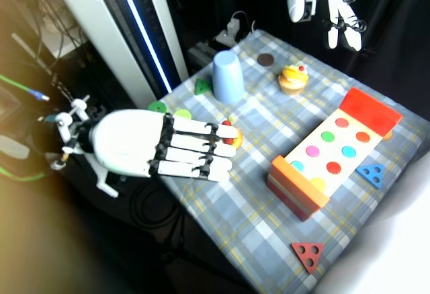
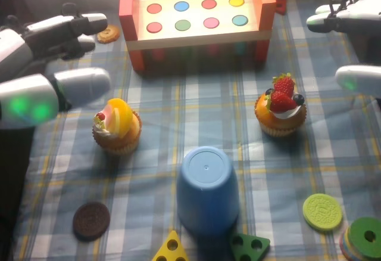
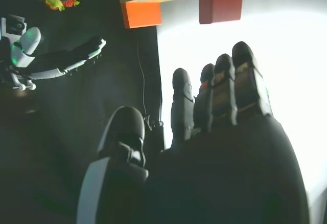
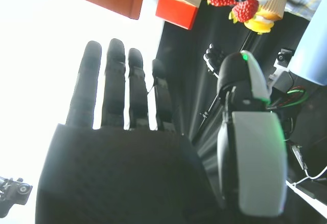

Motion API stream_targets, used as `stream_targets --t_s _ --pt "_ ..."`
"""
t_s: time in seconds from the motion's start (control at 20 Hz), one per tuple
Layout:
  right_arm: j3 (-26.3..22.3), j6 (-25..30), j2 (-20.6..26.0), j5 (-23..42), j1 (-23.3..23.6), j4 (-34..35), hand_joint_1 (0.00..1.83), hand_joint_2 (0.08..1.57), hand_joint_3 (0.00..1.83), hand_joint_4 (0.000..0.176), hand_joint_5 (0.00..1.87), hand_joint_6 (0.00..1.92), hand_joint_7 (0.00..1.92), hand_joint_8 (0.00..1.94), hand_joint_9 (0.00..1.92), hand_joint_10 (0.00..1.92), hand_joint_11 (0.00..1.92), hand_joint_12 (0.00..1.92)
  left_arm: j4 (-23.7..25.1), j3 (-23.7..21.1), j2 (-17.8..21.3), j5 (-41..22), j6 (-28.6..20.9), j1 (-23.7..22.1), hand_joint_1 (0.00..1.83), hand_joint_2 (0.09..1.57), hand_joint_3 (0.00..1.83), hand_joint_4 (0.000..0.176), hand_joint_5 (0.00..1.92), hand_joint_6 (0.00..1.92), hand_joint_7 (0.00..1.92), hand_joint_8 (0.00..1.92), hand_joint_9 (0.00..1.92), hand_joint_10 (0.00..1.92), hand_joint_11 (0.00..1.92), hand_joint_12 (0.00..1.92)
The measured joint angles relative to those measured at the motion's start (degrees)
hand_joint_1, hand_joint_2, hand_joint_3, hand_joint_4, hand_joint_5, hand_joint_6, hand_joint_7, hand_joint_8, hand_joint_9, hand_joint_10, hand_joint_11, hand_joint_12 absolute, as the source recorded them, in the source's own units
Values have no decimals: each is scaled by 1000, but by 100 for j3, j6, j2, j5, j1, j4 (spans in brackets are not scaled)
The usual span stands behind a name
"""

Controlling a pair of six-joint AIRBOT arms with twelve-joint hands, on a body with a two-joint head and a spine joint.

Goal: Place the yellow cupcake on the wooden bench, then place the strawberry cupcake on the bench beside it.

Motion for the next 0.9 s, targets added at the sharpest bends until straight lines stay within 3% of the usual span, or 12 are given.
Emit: stream_targets --t_s 0.05,0.2,0.3,0.45,0.55,0.6,0.9 --pt "0 0 4 -9 0 2 123 1316 4 0 396 6 418 7 405 15 192 574 7 -4 7 11 -11 4 532 1072 0 173 239 0 424 5 434 11 0 543" --pt "0 66 4 -7 0 -2 133 1328 0 0 392 0 432 1 431 3 192 640 236 9 48 232 2 -83 644 968 0 176 216 0 413 0 448 0 0 934" --pt "0 118 4 2 0 -28 137 1335 0 0 351 0 438 1 438 1 173 716 308 7 46 485 264 -118 723 920 0 176 175 0 344 0 396 0 0 923" --pt "0 127 4 -4 -13 -24 217 1337 0 0 309 0 421 2 426 2 147 711 157 0 28 1108 1375 -391 761 875 0 176 83 1 239 0 292 0 0 739" --pt "0 138 4 -4 -13 -44 237 1341 1 0 292 0 434 4 441 6 183 719 -94 0 -63 1292 1993 -472 813 845 0 176 101 5 233 0 291 0 0 749" --pt "2 166 4 -2 -13 -72 238 1345 2 0 297 2 445 8 457 12 206 727 -195 0 -118 1390 2245 -501 813 853 1 176 93 2 224 4 244 10 0 583" --pt "13 227 0 -7 -42 -116 267 1343 0 0 353 4 481 5 491 6 259 684 -468 337 -437 1939 2745 -896 934 847 0 176 150 6 214 5 251 4 0 486"
